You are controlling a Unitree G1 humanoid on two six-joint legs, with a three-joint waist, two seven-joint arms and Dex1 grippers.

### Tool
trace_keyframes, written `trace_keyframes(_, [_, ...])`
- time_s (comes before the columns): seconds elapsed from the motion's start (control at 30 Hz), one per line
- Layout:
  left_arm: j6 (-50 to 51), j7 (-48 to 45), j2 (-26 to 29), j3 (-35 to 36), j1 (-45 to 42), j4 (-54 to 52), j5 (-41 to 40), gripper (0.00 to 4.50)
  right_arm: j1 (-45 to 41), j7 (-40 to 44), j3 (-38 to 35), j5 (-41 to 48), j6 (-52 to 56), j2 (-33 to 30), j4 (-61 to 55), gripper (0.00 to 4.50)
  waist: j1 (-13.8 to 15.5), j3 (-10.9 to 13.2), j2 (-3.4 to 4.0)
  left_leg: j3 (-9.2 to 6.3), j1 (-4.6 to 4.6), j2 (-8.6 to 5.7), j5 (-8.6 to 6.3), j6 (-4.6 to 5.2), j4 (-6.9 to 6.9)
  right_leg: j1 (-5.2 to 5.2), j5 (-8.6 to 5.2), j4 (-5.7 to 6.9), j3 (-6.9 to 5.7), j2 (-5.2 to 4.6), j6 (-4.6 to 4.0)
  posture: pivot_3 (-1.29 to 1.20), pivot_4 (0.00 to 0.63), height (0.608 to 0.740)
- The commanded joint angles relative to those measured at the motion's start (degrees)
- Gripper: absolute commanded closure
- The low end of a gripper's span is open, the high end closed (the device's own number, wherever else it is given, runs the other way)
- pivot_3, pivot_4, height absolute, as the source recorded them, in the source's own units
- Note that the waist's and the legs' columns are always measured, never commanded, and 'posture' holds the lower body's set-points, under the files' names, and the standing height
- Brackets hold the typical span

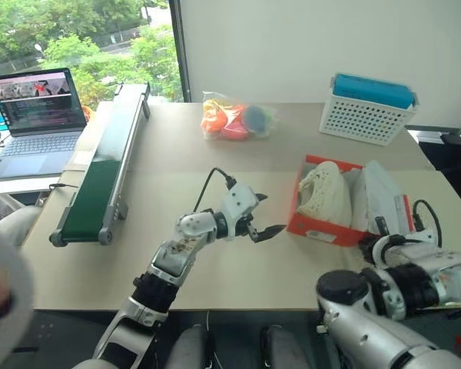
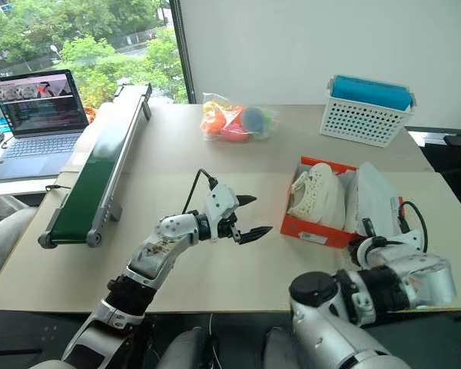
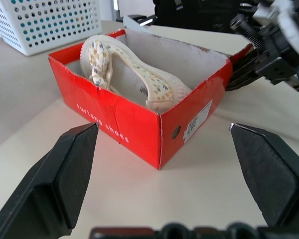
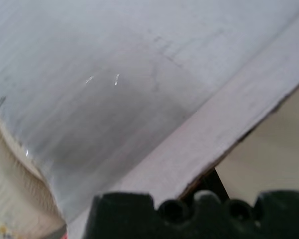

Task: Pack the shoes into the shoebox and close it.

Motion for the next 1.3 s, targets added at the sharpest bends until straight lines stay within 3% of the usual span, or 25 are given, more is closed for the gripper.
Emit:
trace_keyframes(0.03, [-1.2, 0.2, 0.0, 0.6, -1.2, -0.6, 0.0, 0.0, -0.2, -4.6, -3.1, 2.3, -10.8, -2.3, 4.6, 4.42, -0.1, 0.0, 0.0, 0.01, 0.0, 0.01, 0.0, 0.0, -0.01, 0.0, -0.01, 0.0, 0.0, 0.01, 0.02, 0.0, 0.15, 0.705])
trace_keyframes(0.3, [-0.8, 0.5, 0.6, 1.2, -2.0, -0.5, 0.1, 0.0, -1.8, -11.3, -7.0, 14.8, -31.6, 0.6, 11.8, 4.42, -1.0, 0.0, 0.01, 0.04, 0.06, 0.06, 0.01, 0.0, -0.03, -0.03, -0.01, 0.08, 0.12, 0.06, 0.02, 0.0, 0.15, 0.705])
trace_keyframes(0.47, [-0.8, 0.4, 1.1, 1.5, -2.9, 0.0, 0.0, 0.0, -1.7, -9.0, -8.0, 29.2, -44.8, 1.1, 17.8, 4.42, -1.0, 0.0, 0.04, 0.05, 0.06, 0.06, 0.01, 0.0, -0.03, -0.02, -0.01, 0.06, 0.14, 0.07, 0.02, 0.0, 0.15, 0.705])
trace_keyframes(0.63, [-0.8, 0.1, 1.5, 1.4, -3.3, 0.1, 0.0, 0.0, 1.3, -7.0, -3.8, 39.4, -54.5, 2.9, 18.6, 4.42, -0.9, 0.0, 0.05, 0.05, 0.05, 0.07, 0.01, 0.0, -0.06, -0.02, -0.01, 0.04, 0.13, 0.07, 0.03, 0.0, 0.15, 0.705])
trace_keyframes(0.8, [-0.5, -0.4, 1.7, 0.9, -3.2, -0.2, 0.0, 0.0, 6.4, -2.2, 8.9, 42.8, -59.6, 4.3, 12.3, 4.42, -0.8, 0.2, 0.32, 0.07, 0.04, 0.06, 0.01, 0.01, -0.06, -0.03, -0.01, 0.04, 0.15, 0.04, 0.03, 0.0, 0.15, 0.705])
trace_keyframes(0.93, [-0.1, -0.6, 1.8, 0.9, -3.2, -0.4, -0.1, 0.0, 15.7, 2.3, 29.5, 35.0, -57.4, 2.3, 1.7, 4.42, -0.8, 0.2, 0.4, 0.08, 0.01, 0.07, 0.01, 0.0, -0.08, -0.08, -0.02, 0.06, 0.16, 0.05, 0.04, 0.0, 0.15, 0.705])
trace_keyframes(1.03, [0.0, -0.6, 1.9, 0.9, -3.2, -0.4, -0.1, 0.0, 24.5, 6.1, 48.3, 25.7, -53.5, -4.6, -4.1, 4.42, -1.0, 0.2, 0.41, 0.15, 0.0, 0.07, 0.01, 0.0, -0.08, -0.16, -0.02, 0.1, 0.26, 0.05, 0.04, 0.0, 0.15, 0.705])
trace_keyframes(1.13, [0.1, -0.4, 1.7, 0.8, -3.2, -0.5, -0.1, 0.0, 30.3, 9.9, 60.9, 20.3, -50.5, -12.3, -7.0, 4.42, -1.1, 0.2, 0.4, 0.2, 0.06, 0.09, 0.01, 0.0, -0.07, -0.15, -0.02, 0.1, 0.31, 0.07, 0.03, 0.0, 0.15, 0.705])
trace_keyframes(1.3, [0.1, -0.3, 1.5, 0.7, -3.1, -0.5, -0.1, 0.0, 32.6, 15.6, 71.8, 16.9, -45.1, -22.4, -7.4, 4.42, -0.7, 0.3, 0.34, 0.22, 0.08, 0.11, 0.01, 0.0, -0.06, -0.14, -0.02, 0.03, 0.35, 0.09, 0.03, 0.0, 0.15, 0.705])
